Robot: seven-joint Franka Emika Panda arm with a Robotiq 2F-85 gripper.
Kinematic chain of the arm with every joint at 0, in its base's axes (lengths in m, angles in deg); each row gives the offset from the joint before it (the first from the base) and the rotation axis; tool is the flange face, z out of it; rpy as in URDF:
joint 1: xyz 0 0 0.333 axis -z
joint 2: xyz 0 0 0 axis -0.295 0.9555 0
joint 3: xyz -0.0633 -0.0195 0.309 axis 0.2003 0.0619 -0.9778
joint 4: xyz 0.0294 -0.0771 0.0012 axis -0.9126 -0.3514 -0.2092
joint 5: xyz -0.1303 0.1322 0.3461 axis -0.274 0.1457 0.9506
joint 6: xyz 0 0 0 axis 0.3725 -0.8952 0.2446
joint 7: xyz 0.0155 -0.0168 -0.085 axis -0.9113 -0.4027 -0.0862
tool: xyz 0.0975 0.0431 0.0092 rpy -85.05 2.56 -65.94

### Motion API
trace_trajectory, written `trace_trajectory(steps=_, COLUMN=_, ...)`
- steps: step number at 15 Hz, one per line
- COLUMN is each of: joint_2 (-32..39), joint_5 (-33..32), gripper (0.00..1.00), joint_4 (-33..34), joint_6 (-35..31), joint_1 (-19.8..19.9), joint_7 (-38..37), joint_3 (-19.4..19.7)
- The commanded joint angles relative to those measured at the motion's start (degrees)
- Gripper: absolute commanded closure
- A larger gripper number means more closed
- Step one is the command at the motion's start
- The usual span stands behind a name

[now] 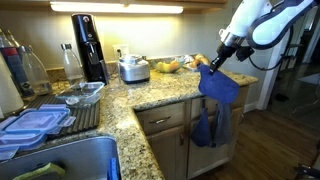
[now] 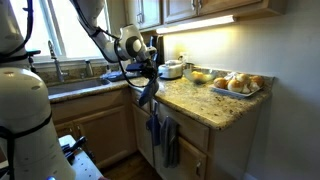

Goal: Pick the towels on the counter and hang them on the drawer

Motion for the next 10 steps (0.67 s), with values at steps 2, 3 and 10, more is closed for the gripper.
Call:
trace_trajectory(steps=2, joint_2=-4.05, joint_5=-0.99, gripper=0.92, joint_4=-5.48, joint_6=-2.99, joint_1=-0.03, joint_7=-1.59, joint_3=-0.31)
trace_trajectory(steps=3, joint_2=-4.78, joint_5=-0.99, gripper=0.92, joint_4=-6.70, joint_6=-3.49, joint_1=0.00, joint_7=-1.87, joint_3=-0.41)
trace_trajectory(steps=10, joint_2=-6.63, joint_5=-0.42, gripper=0.92, joint_4=-14.99, joint_6=-8.50, joint_1=-0.37, joint_7=-1.76, joint_3=-1.70)
